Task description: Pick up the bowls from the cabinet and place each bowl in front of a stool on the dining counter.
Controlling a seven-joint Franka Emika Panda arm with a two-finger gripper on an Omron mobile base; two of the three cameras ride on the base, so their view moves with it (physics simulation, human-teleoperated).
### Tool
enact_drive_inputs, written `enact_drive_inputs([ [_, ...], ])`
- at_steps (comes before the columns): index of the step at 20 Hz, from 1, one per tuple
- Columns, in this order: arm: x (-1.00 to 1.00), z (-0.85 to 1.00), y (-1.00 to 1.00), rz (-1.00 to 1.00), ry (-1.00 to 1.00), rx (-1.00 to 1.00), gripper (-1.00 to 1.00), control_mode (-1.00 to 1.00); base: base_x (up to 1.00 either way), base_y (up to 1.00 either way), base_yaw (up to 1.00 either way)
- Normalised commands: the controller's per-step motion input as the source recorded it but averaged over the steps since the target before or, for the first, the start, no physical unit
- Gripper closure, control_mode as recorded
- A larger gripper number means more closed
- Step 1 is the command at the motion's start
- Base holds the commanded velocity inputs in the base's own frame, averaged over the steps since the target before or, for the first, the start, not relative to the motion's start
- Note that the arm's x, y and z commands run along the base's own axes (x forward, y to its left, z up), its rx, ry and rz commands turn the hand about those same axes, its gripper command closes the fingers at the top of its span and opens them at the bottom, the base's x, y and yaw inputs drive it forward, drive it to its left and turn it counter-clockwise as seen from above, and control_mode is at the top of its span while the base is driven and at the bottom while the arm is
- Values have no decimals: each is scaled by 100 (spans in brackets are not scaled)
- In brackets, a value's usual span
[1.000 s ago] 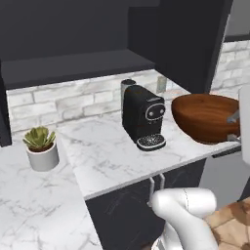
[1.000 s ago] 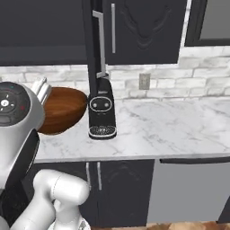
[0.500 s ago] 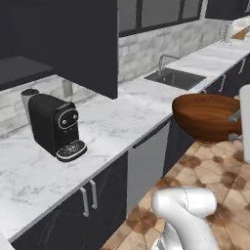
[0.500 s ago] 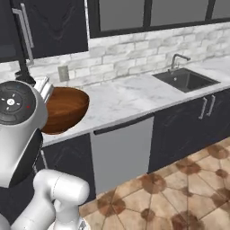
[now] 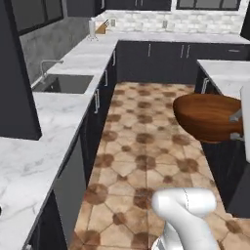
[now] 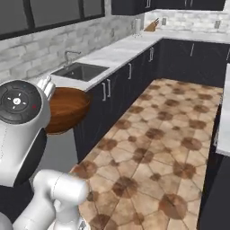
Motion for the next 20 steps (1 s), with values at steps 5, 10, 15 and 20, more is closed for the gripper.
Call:
enact_drive_inputs([
  [5, 0, 0, 0, 0, 0, 0, 100, 100, 0, 0, -98],
  [10, 0, 0, 0, 0, 0, 0, 100, 100, 0, 0, -95],
  [15, 0, 0, 0, 0, 0, 0, 100, 100, 42, 0, -76],
  [20, 0, 0, 0, 0, 0, 0, 100, 100, 72, 0, -64],
])
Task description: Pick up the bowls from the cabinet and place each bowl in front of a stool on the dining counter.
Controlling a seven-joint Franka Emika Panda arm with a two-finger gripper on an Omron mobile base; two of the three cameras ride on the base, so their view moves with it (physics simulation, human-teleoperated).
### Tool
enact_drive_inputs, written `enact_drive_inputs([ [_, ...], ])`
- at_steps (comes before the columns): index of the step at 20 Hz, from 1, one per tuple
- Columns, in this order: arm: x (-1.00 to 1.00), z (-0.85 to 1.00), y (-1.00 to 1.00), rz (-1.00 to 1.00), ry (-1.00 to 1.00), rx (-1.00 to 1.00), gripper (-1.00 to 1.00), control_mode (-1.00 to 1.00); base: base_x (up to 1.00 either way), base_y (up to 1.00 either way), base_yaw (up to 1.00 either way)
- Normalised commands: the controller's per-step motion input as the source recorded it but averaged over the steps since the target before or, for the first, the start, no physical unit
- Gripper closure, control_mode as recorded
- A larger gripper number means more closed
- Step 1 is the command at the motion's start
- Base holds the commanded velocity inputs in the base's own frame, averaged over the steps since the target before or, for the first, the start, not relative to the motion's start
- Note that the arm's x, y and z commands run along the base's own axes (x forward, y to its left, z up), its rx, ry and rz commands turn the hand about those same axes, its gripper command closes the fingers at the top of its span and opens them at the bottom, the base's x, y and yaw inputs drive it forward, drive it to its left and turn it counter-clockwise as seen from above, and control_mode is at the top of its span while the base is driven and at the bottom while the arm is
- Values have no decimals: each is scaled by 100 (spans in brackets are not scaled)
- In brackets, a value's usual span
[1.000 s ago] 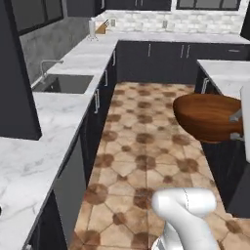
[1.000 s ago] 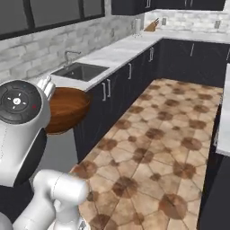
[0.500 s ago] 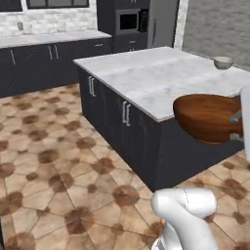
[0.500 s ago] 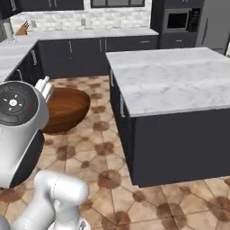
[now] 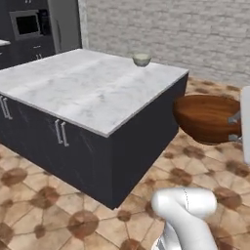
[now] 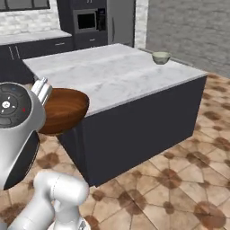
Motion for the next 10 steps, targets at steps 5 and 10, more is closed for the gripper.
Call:
enact_drive_inputs([
  [5, 0, 0, 0, 0, 0, 0, 100, 100, 96, 0, -53],
  [10, 0, 0, 0, 0, 0, 0, 100, 100, 100, 0, -46],
])
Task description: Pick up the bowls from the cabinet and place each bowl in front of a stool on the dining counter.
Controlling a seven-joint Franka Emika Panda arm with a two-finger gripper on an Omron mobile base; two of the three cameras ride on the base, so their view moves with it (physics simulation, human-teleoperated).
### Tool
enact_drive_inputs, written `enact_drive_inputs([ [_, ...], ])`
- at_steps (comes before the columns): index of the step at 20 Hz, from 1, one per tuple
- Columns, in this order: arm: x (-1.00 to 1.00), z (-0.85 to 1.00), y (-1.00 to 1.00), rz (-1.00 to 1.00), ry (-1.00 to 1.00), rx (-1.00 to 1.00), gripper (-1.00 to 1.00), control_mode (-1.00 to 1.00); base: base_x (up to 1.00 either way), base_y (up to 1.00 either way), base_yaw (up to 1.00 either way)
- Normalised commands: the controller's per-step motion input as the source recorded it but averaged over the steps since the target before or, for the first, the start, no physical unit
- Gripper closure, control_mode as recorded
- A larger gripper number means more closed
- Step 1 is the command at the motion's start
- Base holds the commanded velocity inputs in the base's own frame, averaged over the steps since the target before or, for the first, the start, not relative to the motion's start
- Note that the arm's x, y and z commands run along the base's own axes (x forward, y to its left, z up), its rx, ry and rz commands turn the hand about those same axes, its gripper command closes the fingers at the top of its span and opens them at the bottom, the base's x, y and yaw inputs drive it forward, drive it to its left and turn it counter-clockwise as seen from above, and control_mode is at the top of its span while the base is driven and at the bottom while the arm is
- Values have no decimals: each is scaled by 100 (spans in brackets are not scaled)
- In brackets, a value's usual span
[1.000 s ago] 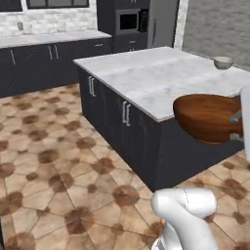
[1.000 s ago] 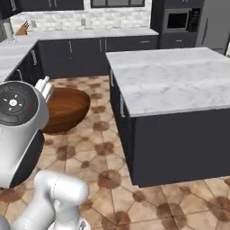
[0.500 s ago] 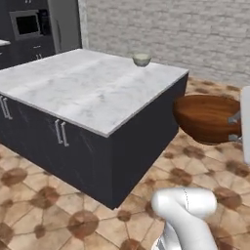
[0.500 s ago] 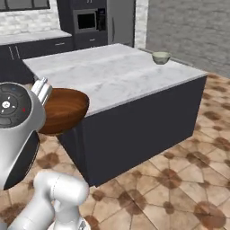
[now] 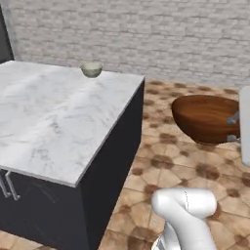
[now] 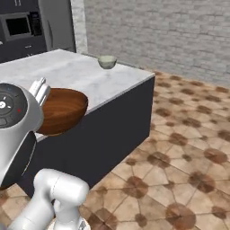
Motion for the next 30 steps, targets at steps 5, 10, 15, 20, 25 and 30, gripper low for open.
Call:
enact_drive_inputs([
  [5, 0, 0, 0, 0, 0, 0, 100, 100, 98, 0, -52],
  [10, 0, 0, 0, 0, 0, 0, 100, 100, 100, 0, -45],
  [15, 0, 0, 0, 0, 0, 0, 100, 100, 100, 0, -34],
  [20, 0, 0, 0, 0, 0, 0, 100, 100, 100, 0, -15],
  [25, 0, 0, 0, 0, 0, 0, 100, 100, 100, -17, 0],
  [30, 0, 0, 0, 0, 0, 0, 100, 100, 100, -39, 0],
])
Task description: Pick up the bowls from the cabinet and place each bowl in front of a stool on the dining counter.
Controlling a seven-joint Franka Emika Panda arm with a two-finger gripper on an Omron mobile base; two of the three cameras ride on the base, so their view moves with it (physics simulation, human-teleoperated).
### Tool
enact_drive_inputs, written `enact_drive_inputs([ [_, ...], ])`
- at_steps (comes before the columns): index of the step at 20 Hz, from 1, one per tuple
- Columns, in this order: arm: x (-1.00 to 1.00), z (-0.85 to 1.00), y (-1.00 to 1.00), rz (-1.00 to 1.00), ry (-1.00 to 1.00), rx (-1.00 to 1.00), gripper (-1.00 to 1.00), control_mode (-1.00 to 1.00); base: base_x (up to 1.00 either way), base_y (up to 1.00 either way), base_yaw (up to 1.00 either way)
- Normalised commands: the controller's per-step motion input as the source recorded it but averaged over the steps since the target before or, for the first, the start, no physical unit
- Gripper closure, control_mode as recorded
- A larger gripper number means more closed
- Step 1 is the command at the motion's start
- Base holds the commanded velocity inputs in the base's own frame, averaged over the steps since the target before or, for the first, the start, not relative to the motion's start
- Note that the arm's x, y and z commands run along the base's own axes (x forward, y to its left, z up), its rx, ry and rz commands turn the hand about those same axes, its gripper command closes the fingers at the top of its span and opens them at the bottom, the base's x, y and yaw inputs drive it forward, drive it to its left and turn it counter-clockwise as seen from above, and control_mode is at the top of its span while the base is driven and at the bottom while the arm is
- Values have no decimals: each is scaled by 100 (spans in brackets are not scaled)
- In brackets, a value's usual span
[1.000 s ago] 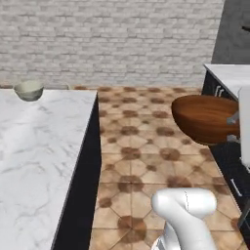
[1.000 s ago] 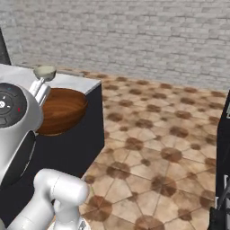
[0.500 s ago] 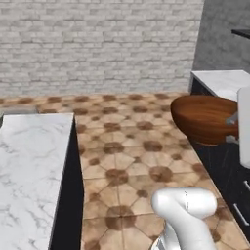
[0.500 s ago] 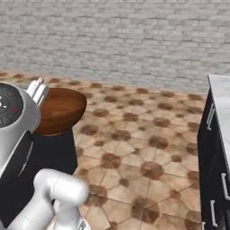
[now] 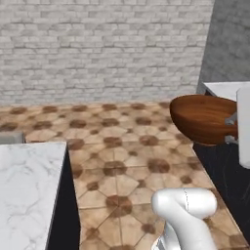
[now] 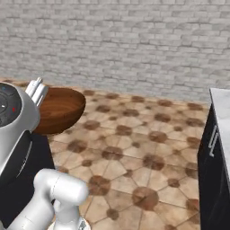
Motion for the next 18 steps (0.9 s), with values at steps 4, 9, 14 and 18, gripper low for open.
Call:
enact_drive_inputs([
  [4, 0, 0, 0, 0, 0, 0, 100, 100, 100, -36, 0],
  [9, 0, 0, 0, 0, 0, 0, 100, 100, 100, -23, 0],
  [14, 0, 0, 0, 0, 0, 0, 100, 100, 100, -39, 1],
  [18, 0, 0, 0, 0, 0, 0, 100, 100, 100, -26, 19],
])
